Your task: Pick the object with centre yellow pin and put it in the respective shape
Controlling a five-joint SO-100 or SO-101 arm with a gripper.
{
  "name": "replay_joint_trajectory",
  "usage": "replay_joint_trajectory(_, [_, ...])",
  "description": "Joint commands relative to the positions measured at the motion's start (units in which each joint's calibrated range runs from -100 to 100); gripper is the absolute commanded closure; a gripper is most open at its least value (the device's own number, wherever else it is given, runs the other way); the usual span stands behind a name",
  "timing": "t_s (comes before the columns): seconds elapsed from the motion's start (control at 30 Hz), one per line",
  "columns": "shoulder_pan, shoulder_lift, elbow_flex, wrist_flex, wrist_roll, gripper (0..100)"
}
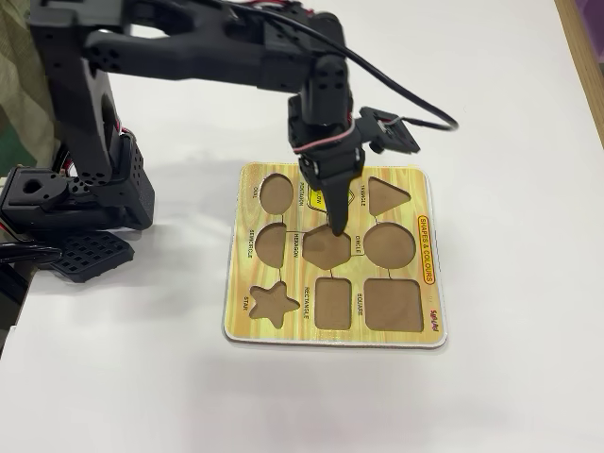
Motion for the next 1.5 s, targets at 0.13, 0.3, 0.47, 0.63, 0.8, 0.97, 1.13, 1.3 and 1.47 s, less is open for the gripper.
replay_joint_trajectory(0.13, [0.0, -13.7, 9.0, -13.1, 0.0, 71])
replay_joint_trajectory(0.3, [-0.8, -21.1, 17.2, -18.0, 0.0, 71])
replay_joint_trajectory(0.47, [-0.8, -27.2, 23.7, -21.2, 0.0, 71])
replay_joint_trajectory(0.63, [-0.8, -33.6, 29.2, -25.3, 0.0, 71])
replay_joint_trajectory(0.8, [-0.7, -37.9, 33.8, -28.7, 0.0, 71])
replay_joint_trajectory(0.97, [-0.5, -41.0, 36.5, -29.1, -0.1, 71])
replay_joint_trajectory(1.13, [-0.5, -43.7, 38.9, -29.1, -5.5, 71])
replay_joint_trajectory(1.3, [-0.7, -47.8, 43.7, -29.1, -9.9, 72])
replay_joint_trajectory(1.47, [0.1, -54.6, 48.5, -29.1, -10.1, 71])
